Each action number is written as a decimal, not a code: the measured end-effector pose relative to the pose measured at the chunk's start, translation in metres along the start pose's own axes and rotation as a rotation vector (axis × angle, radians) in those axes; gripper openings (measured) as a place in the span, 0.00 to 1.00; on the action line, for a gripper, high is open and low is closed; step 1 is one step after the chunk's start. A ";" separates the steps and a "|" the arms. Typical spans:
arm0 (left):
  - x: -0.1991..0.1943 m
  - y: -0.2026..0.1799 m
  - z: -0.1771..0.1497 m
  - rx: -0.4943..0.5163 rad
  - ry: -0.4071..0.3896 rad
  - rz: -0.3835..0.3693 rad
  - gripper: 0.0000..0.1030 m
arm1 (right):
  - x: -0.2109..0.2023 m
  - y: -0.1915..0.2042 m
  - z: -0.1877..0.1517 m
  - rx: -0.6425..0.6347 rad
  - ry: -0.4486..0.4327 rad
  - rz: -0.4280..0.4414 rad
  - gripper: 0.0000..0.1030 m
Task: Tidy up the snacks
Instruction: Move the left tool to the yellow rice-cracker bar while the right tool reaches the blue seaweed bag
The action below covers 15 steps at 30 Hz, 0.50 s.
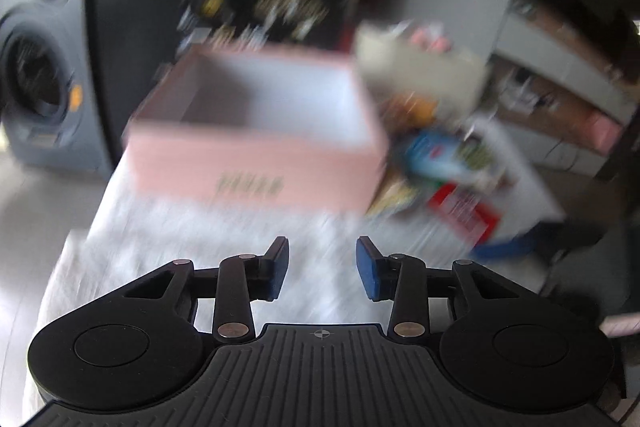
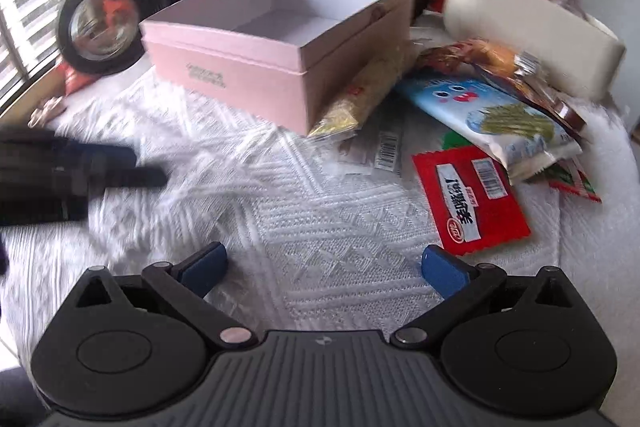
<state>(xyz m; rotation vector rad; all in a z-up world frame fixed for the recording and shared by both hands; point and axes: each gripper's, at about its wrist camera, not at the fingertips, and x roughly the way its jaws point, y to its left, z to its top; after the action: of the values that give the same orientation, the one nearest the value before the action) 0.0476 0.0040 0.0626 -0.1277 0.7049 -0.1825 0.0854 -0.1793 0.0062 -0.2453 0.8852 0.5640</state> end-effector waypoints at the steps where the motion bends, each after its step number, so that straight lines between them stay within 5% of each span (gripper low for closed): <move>1: 0.000 -0.008 0.008 0.026 -0.018 -0.020 0.41 | -0.002 -0.004 0.000 -0.029 0.016 0.033 1.00; 3: 0.006 -0.022 0.020 0.061 -0.021 -0.045 0.41 | -0.006 -0.015 0.003 -0.029 0.028 0.064 0.96; 4: 0.013 -0.029 0.023 0.072 -0.014 -0.049 0.41 | -0.011 -0.022 0.003 -0.010 0.017 0.041 0.87; 9: 0.053 -0.050 0.019 0.106 0.050 -0.055 0.41 | -0.033 -0.057 0.003 0.051 -0.128 -0.129 0.85; 15: 0.071 -0.050 0.005 0.067 0.117 -0.136 0.41 | -0.010 -0.091 0.005 0.104 -0.137 -0.093 0.83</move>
<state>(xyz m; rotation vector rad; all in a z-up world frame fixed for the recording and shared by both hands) 0.0973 -0.0591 0.0305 -0.1009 0.8065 -0.3454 0.1349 -0.2562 0.0146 -0.1509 0.7633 0.4415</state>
